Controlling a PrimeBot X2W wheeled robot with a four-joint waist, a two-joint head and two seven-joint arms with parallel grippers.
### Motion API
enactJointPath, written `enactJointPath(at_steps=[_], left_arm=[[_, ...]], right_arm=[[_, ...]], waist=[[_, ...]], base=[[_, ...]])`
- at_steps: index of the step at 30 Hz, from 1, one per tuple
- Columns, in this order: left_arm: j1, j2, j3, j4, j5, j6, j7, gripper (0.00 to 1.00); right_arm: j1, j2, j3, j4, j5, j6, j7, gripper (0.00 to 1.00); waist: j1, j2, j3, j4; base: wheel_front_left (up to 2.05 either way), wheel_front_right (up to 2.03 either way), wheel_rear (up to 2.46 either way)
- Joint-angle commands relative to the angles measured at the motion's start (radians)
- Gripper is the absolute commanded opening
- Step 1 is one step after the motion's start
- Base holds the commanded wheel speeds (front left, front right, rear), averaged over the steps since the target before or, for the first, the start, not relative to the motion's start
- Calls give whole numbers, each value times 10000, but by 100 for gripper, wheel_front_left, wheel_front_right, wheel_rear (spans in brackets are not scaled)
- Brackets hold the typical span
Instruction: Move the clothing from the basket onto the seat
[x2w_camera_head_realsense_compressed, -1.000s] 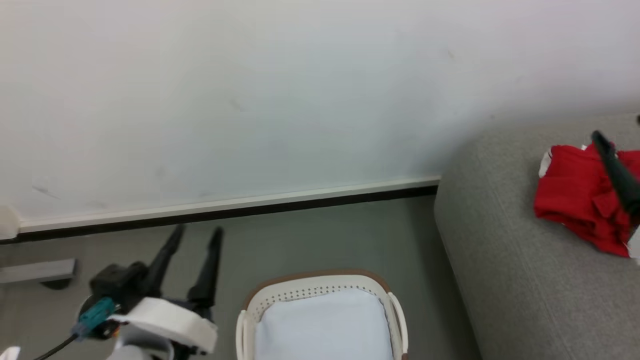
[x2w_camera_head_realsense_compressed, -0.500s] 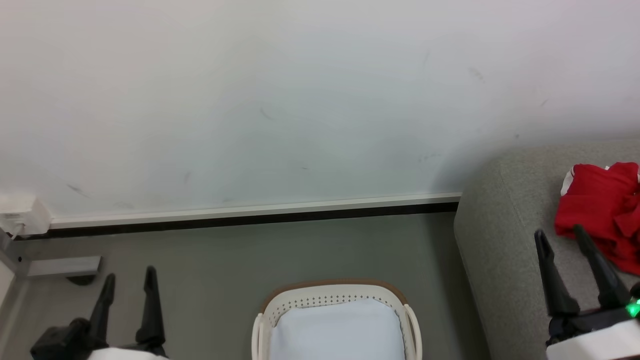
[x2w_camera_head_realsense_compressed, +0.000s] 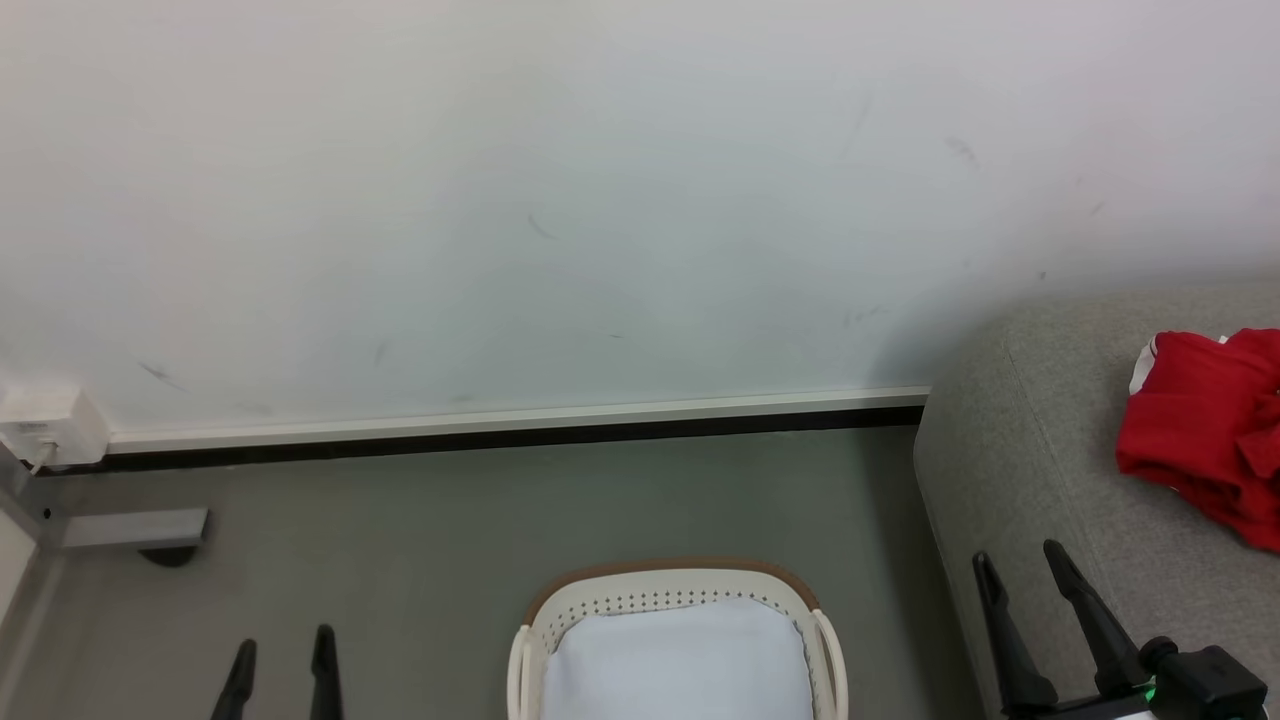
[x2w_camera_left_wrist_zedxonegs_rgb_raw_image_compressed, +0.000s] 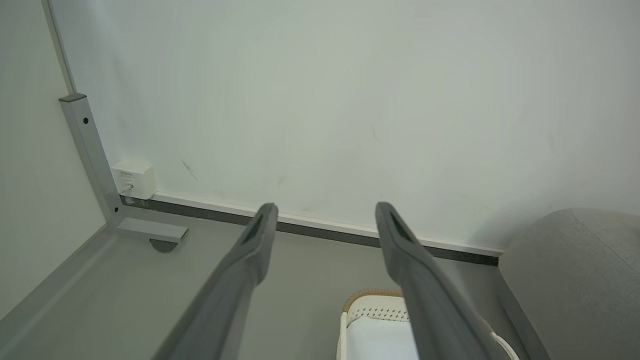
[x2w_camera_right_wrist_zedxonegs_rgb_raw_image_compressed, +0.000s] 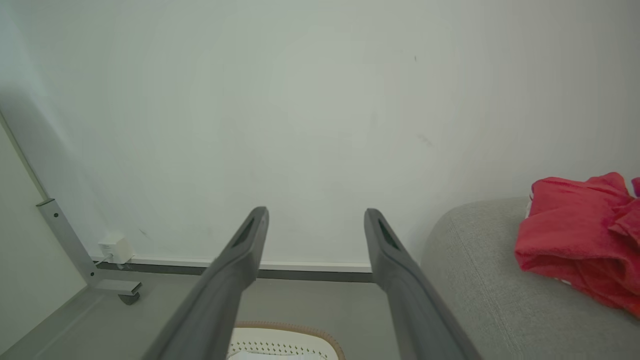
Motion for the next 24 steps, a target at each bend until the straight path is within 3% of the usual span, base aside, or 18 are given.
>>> enactJointPath(at_steps=[1,10,24], left_arm=[[-10,-26,51,47,184,-58,0,100],[-307,-201,387,381,608,-532,0,100],[-465,-217,362,592,408,-676,0,100]], right_arm=[[107,27,-14,22,-106,-23,-27,100],[-135,274,-133,293,-80,-23,-30,100],[-319,366,160,615,51,-23,-31,100]], waist=[[0,0,-4,5],[0,0,15,0],[0,0,61,36]], base=[[0,0,0],[0,0,0],[0,0,0]])
